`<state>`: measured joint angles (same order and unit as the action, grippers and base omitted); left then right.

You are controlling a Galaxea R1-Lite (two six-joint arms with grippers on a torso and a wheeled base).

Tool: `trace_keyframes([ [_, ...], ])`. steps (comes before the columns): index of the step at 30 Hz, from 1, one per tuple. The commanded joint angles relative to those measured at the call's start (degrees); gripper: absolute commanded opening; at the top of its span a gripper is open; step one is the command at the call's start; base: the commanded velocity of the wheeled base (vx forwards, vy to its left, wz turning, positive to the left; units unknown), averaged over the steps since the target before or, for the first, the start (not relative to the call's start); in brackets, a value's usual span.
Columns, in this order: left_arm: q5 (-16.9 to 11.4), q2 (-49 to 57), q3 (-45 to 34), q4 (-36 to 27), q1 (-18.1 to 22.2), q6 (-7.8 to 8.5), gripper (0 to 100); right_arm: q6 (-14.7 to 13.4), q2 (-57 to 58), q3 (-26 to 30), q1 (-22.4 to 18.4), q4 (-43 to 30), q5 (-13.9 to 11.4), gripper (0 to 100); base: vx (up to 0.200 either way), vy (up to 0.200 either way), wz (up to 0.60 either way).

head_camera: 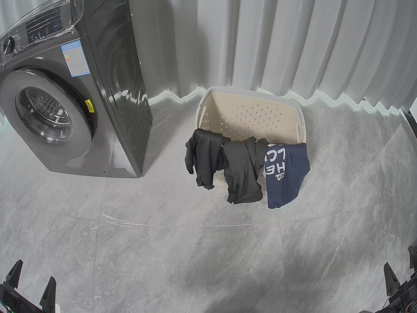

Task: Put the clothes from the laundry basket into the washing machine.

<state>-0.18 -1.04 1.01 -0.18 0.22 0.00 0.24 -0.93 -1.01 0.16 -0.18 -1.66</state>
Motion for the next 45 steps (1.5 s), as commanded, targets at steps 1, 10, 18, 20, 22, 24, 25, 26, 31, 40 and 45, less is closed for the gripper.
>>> trace_keyframes([
  [1, 0.01, 0.77, -0.92, 0.01, 0.04, 0.00, 100, 0.02, 0.93, 0.92, 0.02, 0.01, -0.01, 100, 0.200, 0.000, 0.00],
  [10, 0.09, 0.77, -0.92, 0.01, 0.04, 0.00, 100, 0.02, 0.93, 0.92, 0.11, 0.01, -0.01, 100, 0.200, 0.000, 0.00],
  [18, 0.09, 0.77, -0.92, 0.01, 0.04, 0.00, 100, 0.02, 0.93, 0.92, 0.11, 0.01, -0.01, 100, 0.125, 0.000, 0.00],
  [20, 0.09, 0.77, -0.92, 0.01, 0.04, 0.00, 100, 0.02, 0.93, 0.92, 0.02, 0.01, -0.01, 100, 0.000, 0.000, 0.00],
  [22, 0.09, 0.77, -0.92, 0.01, 0.04, 0.00, 100, 0.02, 0.93, 0.92, 0.11, 0.01, -0.01, 100, 0.000, 0.000, 0.00],
  [24, 0.09, 0.77, -0.92, 0.01, 0.04, 0.00, 100, 0.02, 0.93, 0.92, 0.02, 0.01, -0.01, 100, 0.000, 0.000, 0.00],
  [25, 0.09, 0.77, -0.92, 0.01, 0.04, 0.00, 100, 0.02, 0.93, 0.92, 0.11, 0.01, -0.01, 100, 0.000, -0.200, 0.00],
  [26, 0.09, 0.77, -0.92, 0.01, 0.04, 0.00, 100, 0.02, 0.93, 0.92, 0.02, 0.01, -0.01, 100, 0.000, -0.200, 0.00],
  [31, 0.09, 0.77, -0.92, 0.01, 0.04, 0.00, 100, 0.02, 0.93, 0.92, 0.11, 0.01, -0.01, 100, 0.000, -0.200, 0.00],
  [40, 0.09, 0.77, -0.92, 0.01, 0.04, 0.09, 100, 0.02, 0.93, 0.92, 0.11, 0.01, -0.01, 100, 0.000, -0.111, 0.00],
  [45, 0.09, 0.77, -0.92, 0.01, 0.04, 0.00, 100, 0.02, 0.93, 0.92, 0.11, 0.01, -0.01, 100, 0.040, 0.000, 0.00],
])
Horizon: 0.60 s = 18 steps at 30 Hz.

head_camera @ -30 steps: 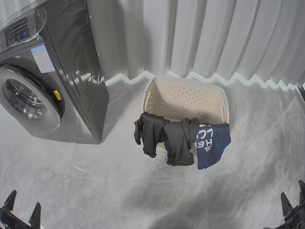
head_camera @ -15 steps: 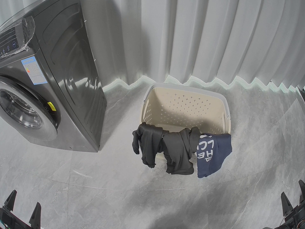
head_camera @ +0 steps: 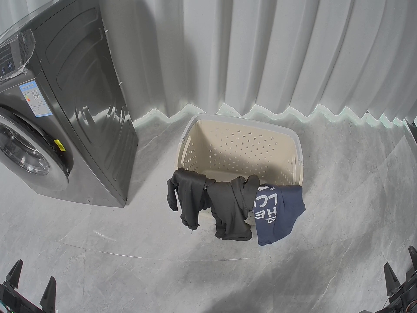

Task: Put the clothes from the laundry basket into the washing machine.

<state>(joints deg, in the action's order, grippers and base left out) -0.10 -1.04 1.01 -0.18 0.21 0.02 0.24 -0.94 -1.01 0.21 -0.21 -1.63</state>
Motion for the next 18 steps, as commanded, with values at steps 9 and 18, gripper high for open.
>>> trace_keyframes([
  [9, 0.01, 0.77, -0.92, 0.01, 0.06, -0.02, 100, 0.02, 0.94, 0.92, -0.03, 0.03, -0.04, 100, 0.200, 0.000, 0.00],
  [18, 0.01, 0.77, -0.92, 0.01, 0.06, -0.02, 100, 0.02, 0.94, 0.92, -0.03, 0.03, -0.04, 100, 0.200, 0.000, 0.00],
])
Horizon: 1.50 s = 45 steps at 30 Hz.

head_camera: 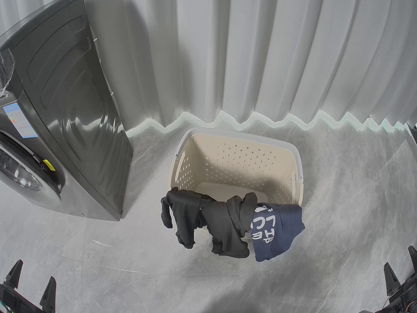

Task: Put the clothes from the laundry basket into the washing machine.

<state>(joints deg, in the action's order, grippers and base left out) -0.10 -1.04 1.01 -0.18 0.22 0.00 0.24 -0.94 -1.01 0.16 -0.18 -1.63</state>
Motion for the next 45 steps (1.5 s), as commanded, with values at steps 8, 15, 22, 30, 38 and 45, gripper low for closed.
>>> trace_keyframes([
  [8, 0.01, 0.77, -0.92, 0.01, -0.04, -0.09, 100, 0.02, 0.94, 0.92, 0.02, 0.01, -0.04, 100, 0.200, 0.000, 0.00],
  [15, 0.01, 0.77, -0.92, 0.01, -0.04, -0.09, 100, 0.02, 0.94, 0.92, 0.02, 0.01, -0.04, 100, 0.200, 0.000, 0.00],
  [22, 0.01, 0.77, -0.92, 0.01, -0.04, 0.00, 100, 0.02, 0.94, 0.92, 0.02, 0.01, -0.04, 100, 0.086, 0.000, 0.00],
  [30, 0.01, 0.77, -0.92, 0.01, -0.04, -0.09, 100, 0.02, 0.94, 0.92, 0.02, 0.01, -0.04, 100, 0.000, 0.000, 0.00],
  [38, 0.01, 0.77, -0.92, 0.01, 0.04, -0.09, 100, 0.02, 0.94, 0.92, 0.02, 0.01, -0.04, 100, 0.200, 0.000, 0.00],
  [45, 0.01, 0.77, -0.92, 0.01, 0.04, 0.00, 100, 0.02, 0.94, 0.92, 0.02, 0.01, -0.04, 100, 0.200, 0.000, 0.00],
])
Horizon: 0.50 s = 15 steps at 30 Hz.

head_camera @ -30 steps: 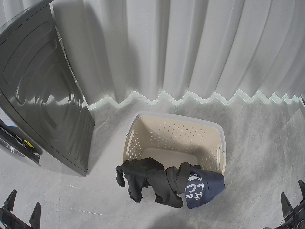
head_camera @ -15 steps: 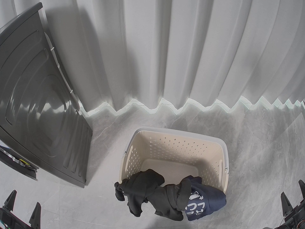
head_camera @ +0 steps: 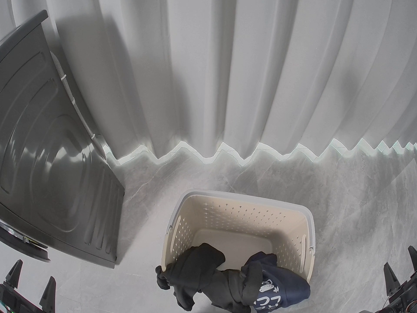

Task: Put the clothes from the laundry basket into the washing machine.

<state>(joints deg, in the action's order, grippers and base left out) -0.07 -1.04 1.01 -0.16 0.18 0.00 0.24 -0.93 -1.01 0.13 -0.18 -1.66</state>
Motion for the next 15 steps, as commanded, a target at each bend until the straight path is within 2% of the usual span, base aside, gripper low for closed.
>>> trace_keyframes([
  [1, -0.01, 0.77, -0.92, -0.02, -0.01, 0.00, 100, 0.02, 0.93, 0.92, 0.04, 0.01, -0.01, 100, 0.000, 0.000, 0.00],
  [15, -0.01, 0.77, -0.92, -0.02, -0.01, 0.09, 100, 0.02, 0.93, 0.92, 0.04, 0.01, -0.01, 100, 0.000, 0.000, 0.00],
])
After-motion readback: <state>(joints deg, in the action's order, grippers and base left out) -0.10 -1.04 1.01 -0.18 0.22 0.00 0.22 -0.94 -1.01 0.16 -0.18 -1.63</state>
